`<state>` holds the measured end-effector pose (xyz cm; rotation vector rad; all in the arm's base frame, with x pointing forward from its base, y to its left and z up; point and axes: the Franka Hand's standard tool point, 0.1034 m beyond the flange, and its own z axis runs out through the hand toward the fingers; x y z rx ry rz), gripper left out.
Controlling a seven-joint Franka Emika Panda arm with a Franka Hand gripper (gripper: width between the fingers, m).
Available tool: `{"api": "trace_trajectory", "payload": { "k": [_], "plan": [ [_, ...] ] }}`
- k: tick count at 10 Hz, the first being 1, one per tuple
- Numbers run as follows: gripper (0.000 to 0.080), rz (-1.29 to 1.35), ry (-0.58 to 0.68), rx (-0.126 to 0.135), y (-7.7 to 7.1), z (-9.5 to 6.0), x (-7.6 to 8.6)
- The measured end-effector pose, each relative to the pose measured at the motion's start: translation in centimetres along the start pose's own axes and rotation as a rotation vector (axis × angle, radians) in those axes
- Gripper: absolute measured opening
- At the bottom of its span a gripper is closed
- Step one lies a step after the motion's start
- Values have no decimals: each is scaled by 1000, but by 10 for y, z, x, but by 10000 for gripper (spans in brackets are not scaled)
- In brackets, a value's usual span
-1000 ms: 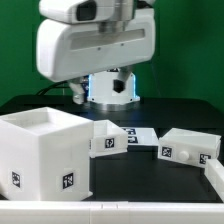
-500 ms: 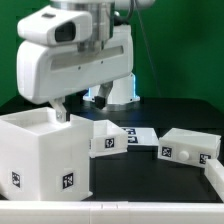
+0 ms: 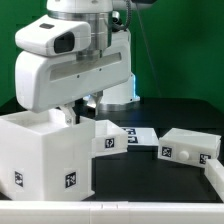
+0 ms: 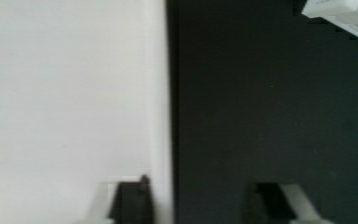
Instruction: Assemble drawer
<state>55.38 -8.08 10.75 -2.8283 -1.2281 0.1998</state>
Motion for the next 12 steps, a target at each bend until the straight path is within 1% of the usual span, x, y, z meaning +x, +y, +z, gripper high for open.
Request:
{"api": "trace_trajectory", "payload": {
  "k": [1,2,3,6,7,8,9,11,12],
  "plan": [
    [77,0,0,0,0,0,0],
    [77,0,1,-1,0,0,0],
    [37,0,2,-2,1,-1,0],
    [37,0,2,-3,1,-1,1],
    [37,-13,12,-23,0,-3,5],
    [37,-37,28,-40,-10,-3,15],
    [37,-57,29,-39,-19,-3,22],
    [37,-145,41,-57,-32,-8,39],
    [37,-190,52,-75,-36,-13,47]
  ]
}}
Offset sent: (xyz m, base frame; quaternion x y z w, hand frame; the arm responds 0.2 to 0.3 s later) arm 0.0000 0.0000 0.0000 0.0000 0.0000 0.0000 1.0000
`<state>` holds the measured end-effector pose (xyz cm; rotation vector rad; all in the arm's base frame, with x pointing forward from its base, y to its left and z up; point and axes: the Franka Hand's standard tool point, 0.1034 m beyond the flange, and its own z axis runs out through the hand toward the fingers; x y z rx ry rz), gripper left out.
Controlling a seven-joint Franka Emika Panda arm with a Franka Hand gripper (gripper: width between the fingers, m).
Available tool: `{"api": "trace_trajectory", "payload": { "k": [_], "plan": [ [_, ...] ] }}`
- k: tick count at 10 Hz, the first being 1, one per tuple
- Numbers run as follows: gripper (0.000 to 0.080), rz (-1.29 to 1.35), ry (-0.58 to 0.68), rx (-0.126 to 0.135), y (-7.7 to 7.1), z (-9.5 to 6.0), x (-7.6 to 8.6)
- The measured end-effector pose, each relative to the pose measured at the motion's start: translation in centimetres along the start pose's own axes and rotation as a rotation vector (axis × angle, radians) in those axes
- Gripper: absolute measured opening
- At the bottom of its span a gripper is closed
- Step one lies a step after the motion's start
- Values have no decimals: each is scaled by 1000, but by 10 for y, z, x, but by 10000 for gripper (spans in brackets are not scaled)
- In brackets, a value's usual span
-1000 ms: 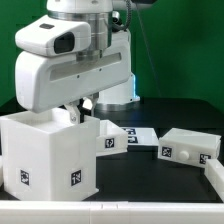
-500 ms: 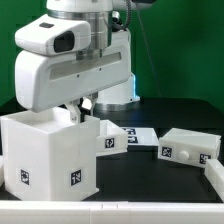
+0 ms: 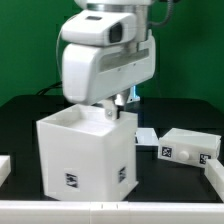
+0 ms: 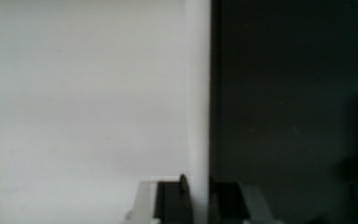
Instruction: Assemble drawer
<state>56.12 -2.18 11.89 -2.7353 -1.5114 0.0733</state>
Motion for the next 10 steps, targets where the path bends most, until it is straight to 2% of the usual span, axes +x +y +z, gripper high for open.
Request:
{"api": "trace_trajectory", "payload": {
  "k": [2,4,5,8,9,10],
  "plan": [
    [37,17,-1,8,0,3,-3],
    [37,3,-2,4,0,4,-1],
    [37,-32,10,-13,-2,3,6],
    [37,-3,18,-69,-20,2,35],
    [37,85,30,-54,-20,3,34],
    [37,145,31,-52,-20,3,33]
  ]
}}
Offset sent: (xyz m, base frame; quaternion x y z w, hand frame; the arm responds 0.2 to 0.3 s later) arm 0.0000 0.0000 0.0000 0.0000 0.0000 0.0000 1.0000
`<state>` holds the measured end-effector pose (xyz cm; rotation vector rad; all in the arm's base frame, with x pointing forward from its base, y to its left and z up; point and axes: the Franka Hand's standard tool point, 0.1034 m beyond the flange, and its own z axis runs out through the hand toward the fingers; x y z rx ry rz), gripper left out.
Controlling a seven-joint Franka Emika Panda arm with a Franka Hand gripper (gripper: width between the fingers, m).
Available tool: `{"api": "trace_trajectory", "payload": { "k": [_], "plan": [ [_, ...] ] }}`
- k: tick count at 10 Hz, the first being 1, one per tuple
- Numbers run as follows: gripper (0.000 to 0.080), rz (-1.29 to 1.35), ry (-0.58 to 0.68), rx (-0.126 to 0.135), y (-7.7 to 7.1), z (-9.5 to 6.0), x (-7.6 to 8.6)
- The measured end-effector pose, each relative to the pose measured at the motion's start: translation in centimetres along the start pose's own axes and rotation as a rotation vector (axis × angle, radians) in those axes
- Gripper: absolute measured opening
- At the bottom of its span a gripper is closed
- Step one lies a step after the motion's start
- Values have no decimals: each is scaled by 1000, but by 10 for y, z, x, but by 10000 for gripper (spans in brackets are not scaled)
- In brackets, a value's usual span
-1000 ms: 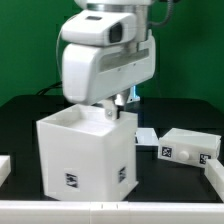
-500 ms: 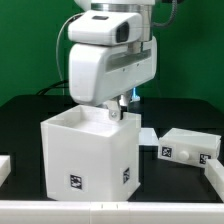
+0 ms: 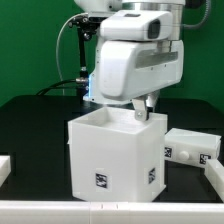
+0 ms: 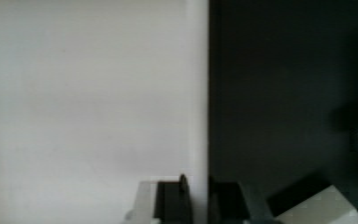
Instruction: Assemble drawer
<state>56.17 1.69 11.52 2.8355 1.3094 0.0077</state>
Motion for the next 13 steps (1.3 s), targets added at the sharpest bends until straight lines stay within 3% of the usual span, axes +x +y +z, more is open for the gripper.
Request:
{"api": "trace_trajectory", "payload": {
  "k": [2,3,5,7,9,12,13],
  "plan": [
    [37,80,4,-5,-1,1,2],
    [37,-37,30,-41,-4,1,6],
    [37,-176,27,-52,-14,4,9],
    [37,-460,20,-77,-14,4,10],
    [37,-538,17,-72,-6,5,-3],
    [37,-689,6,-74,-6,6,-5],
    [37,-888,-4,-79,-4,4,-6]
  ]
}}
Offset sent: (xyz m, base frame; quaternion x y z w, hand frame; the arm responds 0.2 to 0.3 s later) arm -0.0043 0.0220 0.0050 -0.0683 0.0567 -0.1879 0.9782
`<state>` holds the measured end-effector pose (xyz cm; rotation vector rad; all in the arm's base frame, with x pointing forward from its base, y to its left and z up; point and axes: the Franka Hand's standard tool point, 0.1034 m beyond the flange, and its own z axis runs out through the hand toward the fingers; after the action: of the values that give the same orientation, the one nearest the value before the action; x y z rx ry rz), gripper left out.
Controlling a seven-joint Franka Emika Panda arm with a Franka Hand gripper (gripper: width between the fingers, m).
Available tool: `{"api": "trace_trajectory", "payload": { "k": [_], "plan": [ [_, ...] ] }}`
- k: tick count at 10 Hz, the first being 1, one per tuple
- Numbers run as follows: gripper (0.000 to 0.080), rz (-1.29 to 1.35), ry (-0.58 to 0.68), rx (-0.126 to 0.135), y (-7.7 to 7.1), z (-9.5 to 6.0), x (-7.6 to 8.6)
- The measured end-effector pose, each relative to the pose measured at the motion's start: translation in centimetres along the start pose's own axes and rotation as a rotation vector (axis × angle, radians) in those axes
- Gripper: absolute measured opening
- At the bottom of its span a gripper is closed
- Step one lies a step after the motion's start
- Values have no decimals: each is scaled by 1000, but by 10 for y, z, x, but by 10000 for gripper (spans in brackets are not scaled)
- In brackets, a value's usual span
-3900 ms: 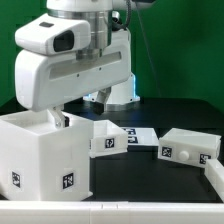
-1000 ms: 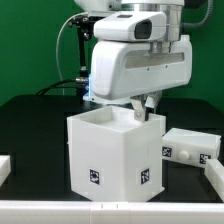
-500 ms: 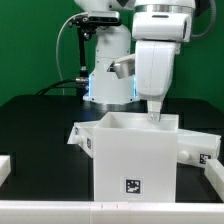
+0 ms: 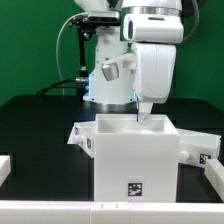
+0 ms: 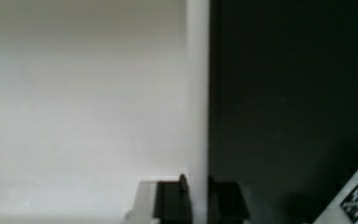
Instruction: Assemble drawer
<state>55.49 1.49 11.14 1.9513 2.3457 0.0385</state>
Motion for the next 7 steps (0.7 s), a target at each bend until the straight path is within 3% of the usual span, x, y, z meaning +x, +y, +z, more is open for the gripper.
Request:
{"api": "trace_trajectory", "payload": {
  "k": [2,7],
  "plan": [
    [38,-193,-2,13,-3,1,11],
    [38,-441,-10,54,-13,2,0]
  ]
}}
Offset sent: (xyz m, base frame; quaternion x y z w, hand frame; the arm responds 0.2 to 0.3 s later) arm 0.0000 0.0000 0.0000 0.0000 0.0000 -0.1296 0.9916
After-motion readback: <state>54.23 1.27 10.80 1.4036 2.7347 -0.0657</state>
